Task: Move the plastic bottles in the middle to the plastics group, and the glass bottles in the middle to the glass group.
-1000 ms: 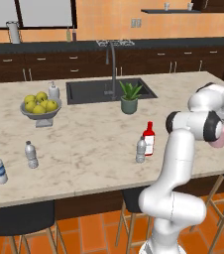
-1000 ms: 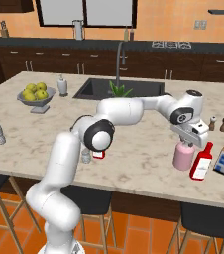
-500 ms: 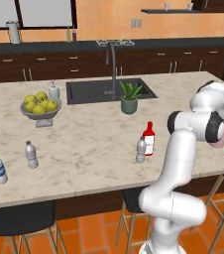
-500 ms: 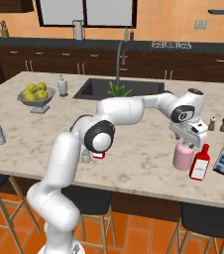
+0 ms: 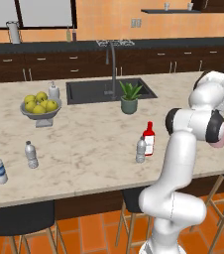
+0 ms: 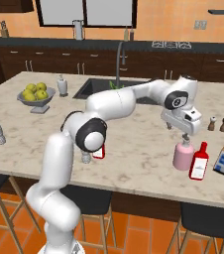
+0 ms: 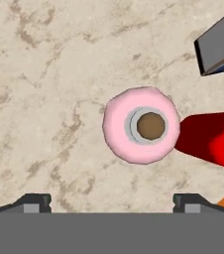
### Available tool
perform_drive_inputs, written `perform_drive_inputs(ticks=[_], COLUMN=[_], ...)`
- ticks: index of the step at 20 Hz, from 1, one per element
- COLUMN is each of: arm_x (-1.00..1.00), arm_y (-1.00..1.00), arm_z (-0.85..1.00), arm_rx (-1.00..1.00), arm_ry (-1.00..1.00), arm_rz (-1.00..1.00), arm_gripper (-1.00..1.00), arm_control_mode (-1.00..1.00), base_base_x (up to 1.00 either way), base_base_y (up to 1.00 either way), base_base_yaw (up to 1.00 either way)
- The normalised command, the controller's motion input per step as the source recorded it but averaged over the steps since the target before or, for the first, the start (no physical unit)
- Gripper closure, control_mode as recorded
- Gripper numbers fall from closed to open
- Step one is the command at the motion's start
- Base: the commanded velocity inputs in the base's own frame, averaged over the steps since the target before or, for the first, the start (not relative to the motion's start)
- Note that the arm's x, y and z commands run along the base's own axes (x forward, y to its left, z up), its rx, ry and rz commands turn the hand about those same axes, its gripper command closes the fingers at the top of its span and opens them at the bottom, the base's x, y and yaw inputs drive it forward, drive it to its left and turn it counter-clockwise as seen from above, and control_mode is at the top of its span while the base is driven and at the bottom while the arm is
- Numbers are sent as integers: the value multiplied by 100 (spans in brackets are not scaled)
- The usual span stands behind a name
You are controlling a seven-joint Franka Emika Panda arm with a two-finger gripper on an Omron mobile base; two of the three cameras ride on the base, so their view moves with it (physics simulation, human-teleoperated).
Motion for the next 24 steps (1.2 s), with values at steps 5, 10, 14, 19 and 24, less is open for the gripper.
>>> perform_drive_inputs(ticks=[5,10,14,19,24], arm_x=[-37,-26,-26,-9,4], arm_y=[84,100,100,100,100], arm_z=[11,0,0,1,1], arm_rx=[0,0,0,-1,0], arm_ry=[-1,-3,-6,-5,0], arm_rz=[22,20,22,17,10], arm_gripper=[-100,-100,-100,-100,-100], arm_control_mode=[-100,-100,-100,-100,-100], base_base_x=[0,0,0,0,0], base_base_y=[0,0,0,0,0], base_base_yaw=[0,0,0,0,0])
